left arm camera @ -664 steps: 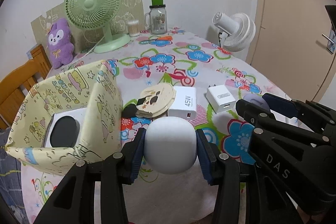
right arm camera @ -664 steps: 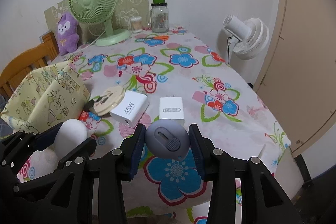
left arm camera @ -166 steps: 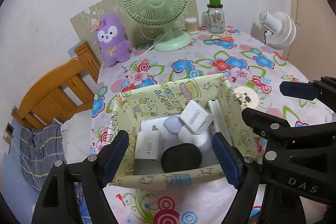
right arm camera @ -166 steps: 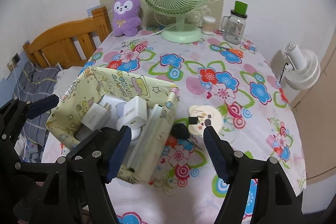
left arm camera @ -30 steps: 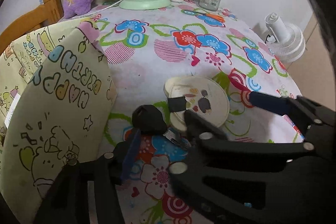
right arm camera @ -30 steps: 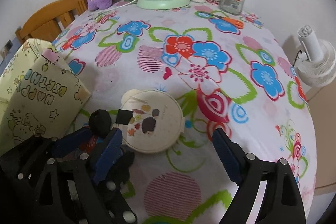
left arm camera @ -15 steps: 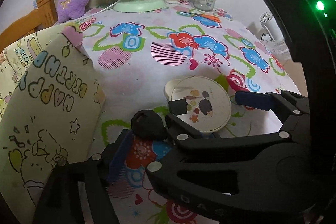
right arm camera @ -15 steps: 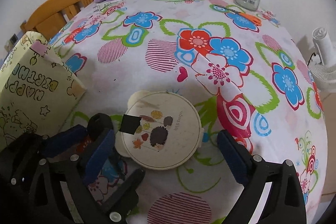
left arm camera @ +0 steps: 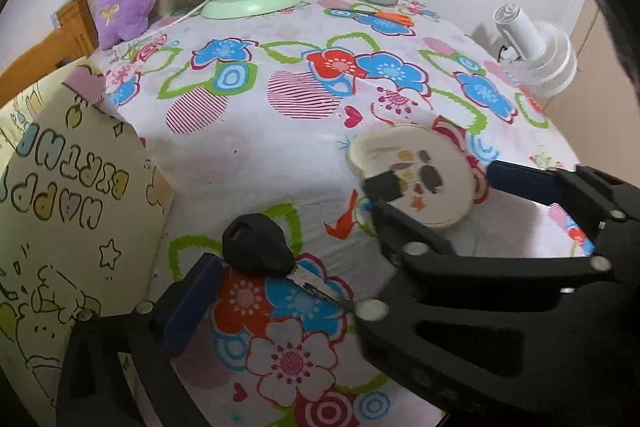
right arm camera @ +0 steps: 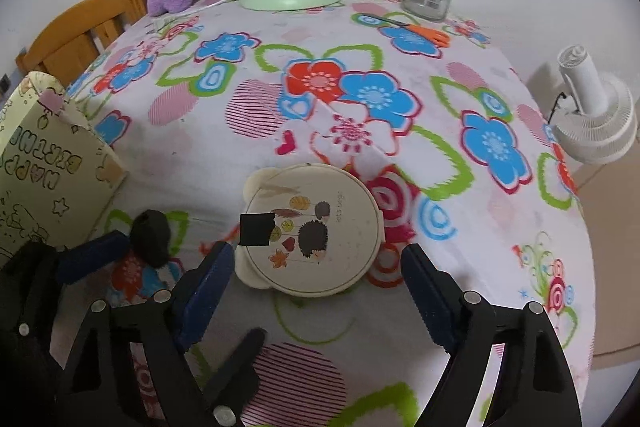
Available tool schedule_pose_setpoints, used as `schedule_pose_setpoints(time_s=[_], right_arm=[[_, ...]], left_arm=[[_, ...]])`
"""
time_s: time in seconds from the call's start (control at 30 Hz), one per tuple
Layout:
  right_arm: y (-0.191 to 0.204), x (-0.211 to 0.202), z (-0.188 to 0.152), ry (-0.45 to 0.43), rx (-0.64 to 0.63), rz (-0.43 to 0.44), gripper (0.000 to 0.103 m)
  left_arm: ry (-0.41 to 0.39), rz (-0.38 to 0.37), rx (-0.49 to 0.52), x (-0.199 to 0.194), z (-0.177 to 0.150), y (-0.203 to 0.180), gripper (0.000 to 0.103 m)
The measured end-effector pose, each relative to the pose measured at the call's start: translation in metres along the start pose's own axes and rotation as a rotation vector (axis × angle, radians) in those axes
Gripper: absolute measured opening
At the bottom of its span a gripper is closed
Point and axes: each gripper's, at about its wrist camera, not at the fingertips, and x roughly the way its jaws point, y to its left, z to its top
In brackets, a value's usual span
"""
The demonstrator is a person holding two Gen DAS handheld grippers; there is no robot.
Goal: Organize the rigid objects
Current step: 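Grasp the black key fob with the left tool while the right tool grasps the cream cartoon coaster, then carry the key fob with the left tool while the right tool carries the coaster to the box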
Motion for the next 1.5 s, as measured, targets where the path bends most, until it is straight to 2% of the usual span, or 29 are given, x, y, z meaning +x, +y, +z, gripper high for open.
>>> schedule_pose_setpoints(time_s=[0.07, 0.23, 0.33, 0.43, 0.53, 0.6, 0.7, 0.8, 0.87, 0.9, 0.93, 1.03, 1.5], right_arm=[[-0.004, -0.001, -0.001, 0.005, 0.009, -0.002, 0.086], [-0.011, -0.002, -0.003, 0.012, 0.034, 0.004, 0.087], [-0.013, -0.003, -0.003, 0.010, 0.041, 0.018, 0.088], [-0.013, -0.002, -0.001, 0.012, 0.052, 0.039, 0.088], [-0.006, -0.002, 0.003, -0.004, 0.034, 0.035, 0.091], [-0.002, -0.002, 0.006, -0.012, 0.017, 0.019, 0.093], [0.002, -0.001, 0.009, -0.023, 0.016, 0.017, 0.096], [0.002, 0.002, 0.010, -0.031, 0.021, 0.017, 0.096], [-0.001, 0.006, 0.010, -0.020, 0.046, -0.006, 0.092], [-0.003, 0.009, 0.010, -0.005, 0.060, -0.025, 0.084], [-0.005, 0.011, 0.009, 0.010, 0.077, 0.000, 0.083], [-0.003, 0.009, 0.007, 0.008, 0.074, -0.002, 0.078], [-0.005, -0.006, -0.013, 0.018, 0.107, -0.004, 0.078]], left_arm=[[-0.004, 0.032, 0.015, 0.003, 0.001, -0.003, 0.103], [-0.018, 0.032, 0.009, 0.005, 0.003, -0.002, 0.103], [-0.039, 0.032, 0.006, 0.004, 0.003, -0.001, 0.096], [-0.056, 0.032, -0.005, 0.002, 0.004, 0.003, 0.085], [-0.073, 0.020, 0.007, -0.001, 0.004, 0.003, 0.069], [-0.081, 0.011, 0.015, -0.003, 0.003, 0.002, 0.053], [-0.088, 0.000, 0.014, -0.003, 0.004, 0.005, 0.040], [-0.087, -0.012, 0.017, -0.003, 0.004, 0.006, 0.033], [-0.092, -0.001, 0.037, -0.004, 0.002, 0.003, 0.033], [-0.097, 0.007, 0.049, -0.004, 0.001, 0.001, 0.032], [-0.098, 0.009, 0.054, -0.005, 0.001, 0.000, 0.032], [-0.094, -0.009, 0.052, -0.006, 0.001, 0.001, 0.032], [-0.077, -0.034, 0.086, -0.018, -0.013, -0.006, 0.032]])
